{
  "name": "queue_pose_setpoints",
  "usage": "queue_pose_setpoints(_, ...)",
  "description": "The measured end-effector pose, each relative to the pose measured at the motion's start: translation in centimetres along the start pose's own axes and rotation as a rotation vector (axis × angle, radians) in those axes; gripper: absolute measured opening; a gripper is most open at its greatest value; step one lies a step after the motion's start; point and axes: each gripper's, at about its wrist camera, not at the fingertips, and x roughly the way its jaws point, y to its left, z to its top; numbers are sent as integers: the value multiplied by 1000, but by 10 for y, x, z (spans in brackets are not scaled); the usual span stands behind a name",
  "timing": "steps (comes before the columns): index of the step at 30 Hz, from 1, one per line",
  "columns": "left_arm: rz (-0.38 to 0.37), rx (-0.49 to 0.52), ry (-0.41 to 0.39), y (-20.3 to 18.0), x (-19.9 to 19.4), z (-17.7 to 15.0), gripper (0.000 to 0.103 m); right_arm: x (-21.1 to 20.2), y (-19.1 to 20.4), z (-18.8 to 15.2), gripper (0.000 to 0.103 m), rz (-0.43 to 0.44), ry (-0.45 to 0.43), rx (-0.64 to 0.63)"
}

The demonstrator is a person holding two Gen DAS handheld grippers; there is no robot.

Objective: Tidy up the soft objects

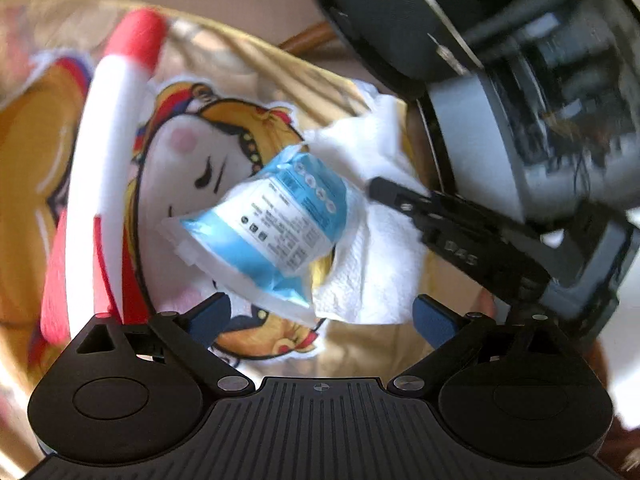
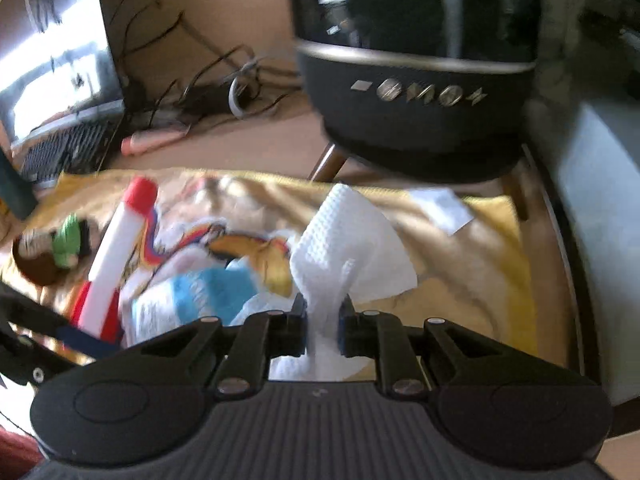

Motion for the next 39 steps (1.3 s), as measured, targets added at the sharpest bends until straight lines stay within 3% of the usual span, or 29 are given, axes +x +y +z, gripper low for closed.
queue_pose_setpoints(5,-11,-225,-36,14,8,17,102,12,-1,17,17,71,-26,35)
queue_pose_setpoints(10,11,-168,-91,-1,13,21,102,35,-1,16,13,138,31,56)
queue_pose_setpoints(13,32,-51,-118,-15,14,16,102,31,-11,11,13,185,49,77)
queue_pose_setpoints(18,140,377,-206,-55,10,-3,102,16,-20,-4,15,226,75,91)
queue_pose_setpoints(22,187,619,-212,-69,14,-22,102,4,-16,-12,16,243,82,53)
queue_pose_setpoints(24,177,685,-176,-67,15,-28,102,-3,-10,-15,20,248,86,16)
queue_pose_setpoints(27,115,640,-122,-55,8,-28,102,-10,-1,-23,21,232,97,-54)
queue_pose_setpoints(31,74,336,-107,-32,8,0,102,-6,1,-37,12,213,154,-25)
queue_pose_setpoints(37,142,484,-126,-42,18,-4,101,-25,-15,-34,11,146,109,41)
queue_pose_setpoints(38,155,513,-129,-44,19,-5,95,-29,-20,-30,11,126,90,59)
queue_pose_setpoints(39,168,543,-132,-46,21,-7,79,-34,-25,-26,11,106,68,74)
